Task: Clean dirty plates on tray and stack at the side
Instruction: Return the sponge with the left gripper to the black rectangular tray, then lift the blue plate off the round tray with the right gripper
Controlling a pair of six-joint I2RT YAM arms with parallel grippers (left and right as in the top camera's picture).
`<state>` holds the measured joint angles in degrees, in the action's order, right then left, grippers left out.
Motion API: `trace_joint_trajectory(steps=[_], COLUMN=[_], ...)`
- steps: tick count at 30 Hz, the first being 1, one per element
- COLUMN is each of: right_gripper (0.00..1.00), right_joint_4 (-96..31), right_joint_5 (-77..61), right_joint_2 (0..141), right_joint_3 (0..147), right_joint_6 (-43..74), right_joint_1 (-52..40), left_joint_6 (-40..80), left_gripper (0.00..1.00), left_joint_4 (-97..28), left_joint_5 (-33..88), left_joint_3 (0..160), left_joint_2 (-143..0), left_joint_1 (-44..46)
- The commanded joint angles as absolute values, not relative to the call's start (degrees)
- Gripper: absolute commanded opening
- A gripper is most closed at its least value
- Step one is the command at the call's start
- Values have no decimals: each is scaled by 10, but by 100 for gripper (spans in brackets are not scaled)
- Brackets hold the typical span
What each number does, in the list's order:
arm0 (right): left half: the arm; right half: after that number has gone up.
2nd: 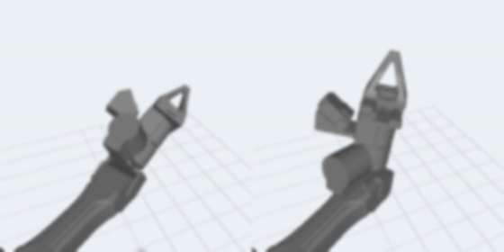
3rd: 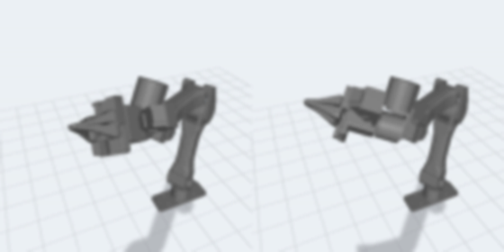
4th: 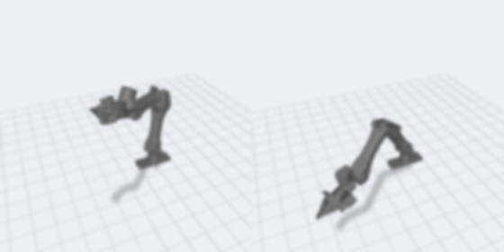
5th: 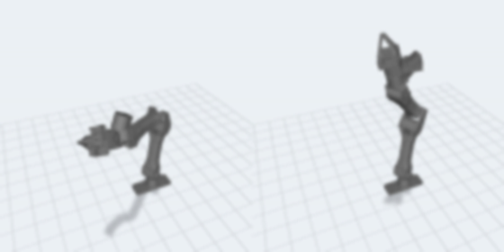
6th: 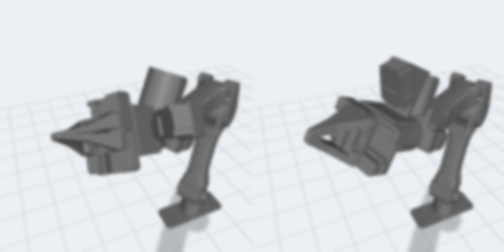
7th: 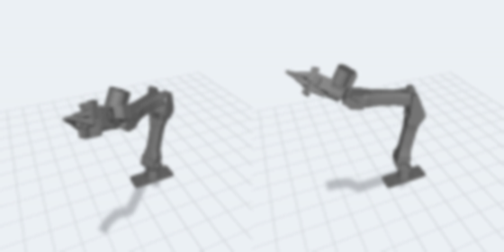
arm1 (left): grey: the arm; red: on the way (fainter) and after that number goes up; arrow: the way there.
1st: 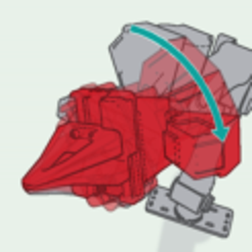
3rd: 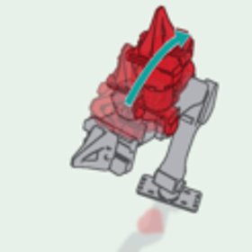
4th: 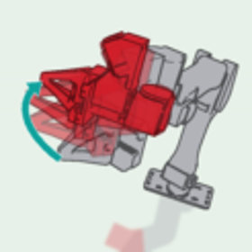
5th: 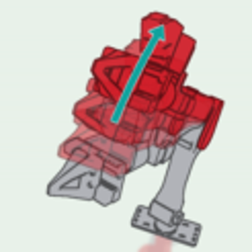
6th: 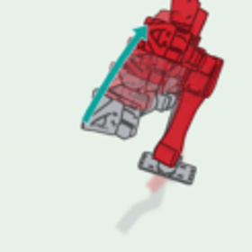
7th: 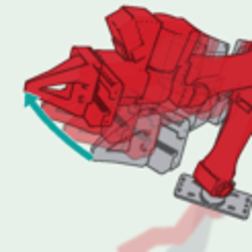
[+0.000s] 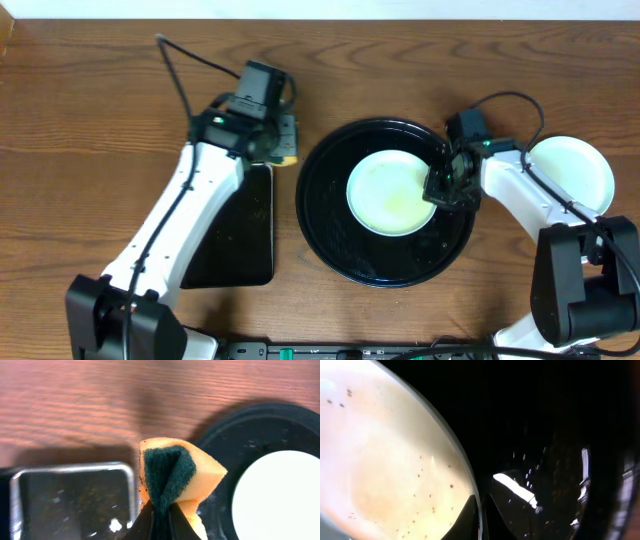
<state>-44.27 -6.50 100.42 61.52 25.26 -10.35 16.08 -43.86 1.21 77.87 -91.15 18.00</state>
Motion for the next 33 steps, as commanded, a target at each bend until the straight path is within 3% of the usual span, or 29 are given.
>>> trace_joint_trajectory(steps=[1,17,26,33], right_gripper=[1,2,1,1], right_joint_4=[-454,-563,-595,-624], right_joint_5=[-19,178,263,411], right_joint_2=[1005,1002,996,976], right_joint_3=[663,794,798,838], right_joint_6=[209,150,173,170], right_joint_1=[-115,-257,-271,-271], left_joint_6=[166,168,168,168], left_gripper=[7,8,7,8], left_joint_4=[-457,-482,-488,-490], left_joint_5=[3,8,9,10], left_joint_3=[790,790,790,790], left_joint_2=[-912,-912,-912,-912], left_joint_1=[145,70,68,68])
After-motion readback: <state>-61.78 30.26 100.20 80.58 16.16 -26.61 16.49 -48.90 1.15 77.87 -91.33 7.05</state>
